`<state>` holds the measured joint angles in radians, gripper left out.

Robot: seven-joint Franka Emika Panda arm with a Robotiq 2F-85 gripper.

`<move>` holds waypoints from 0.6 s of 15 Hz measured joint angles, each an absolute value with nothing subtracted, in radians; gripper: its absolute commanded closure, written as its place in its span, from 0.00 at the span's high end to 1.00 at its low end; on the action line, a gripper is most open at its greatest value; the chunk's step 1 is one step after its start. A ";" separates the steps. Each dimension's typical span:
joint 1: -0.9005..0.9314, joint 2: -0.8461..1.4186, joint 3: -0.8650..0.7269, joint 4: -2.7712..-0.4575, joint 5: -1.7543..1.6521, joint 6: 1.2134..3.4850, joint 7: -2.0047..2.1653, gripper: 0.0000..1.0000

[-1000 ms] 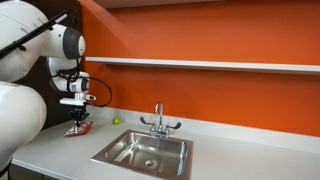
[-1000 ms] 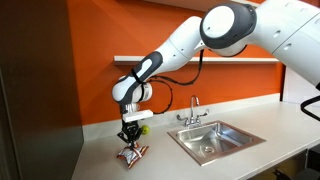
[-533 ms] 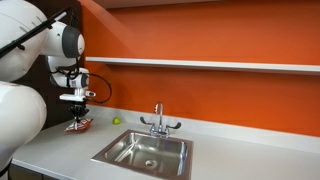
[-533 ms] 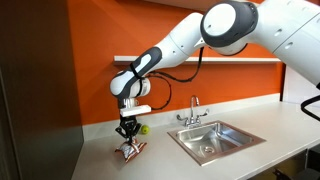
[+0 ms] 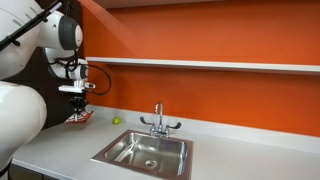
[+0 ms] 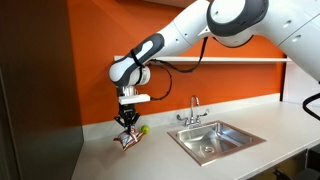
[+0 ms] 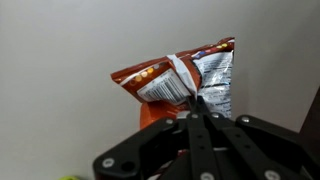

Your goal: Put the brown packet into the sink

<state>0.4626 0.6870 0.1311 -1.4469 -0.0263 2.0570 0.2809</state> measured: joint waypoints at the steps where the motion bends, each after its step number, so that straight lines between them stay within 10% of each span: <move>1: 0.462 0.675 0.129 -1.454 -0.026 2.056 0.286 0.00; 9: 0.417 0.552 0.086 -1.588 -0.026 2.056 0.322 0.00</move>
<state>0.4168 0.5520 0.0859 -1.5881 -0.0263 2.0563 0.3224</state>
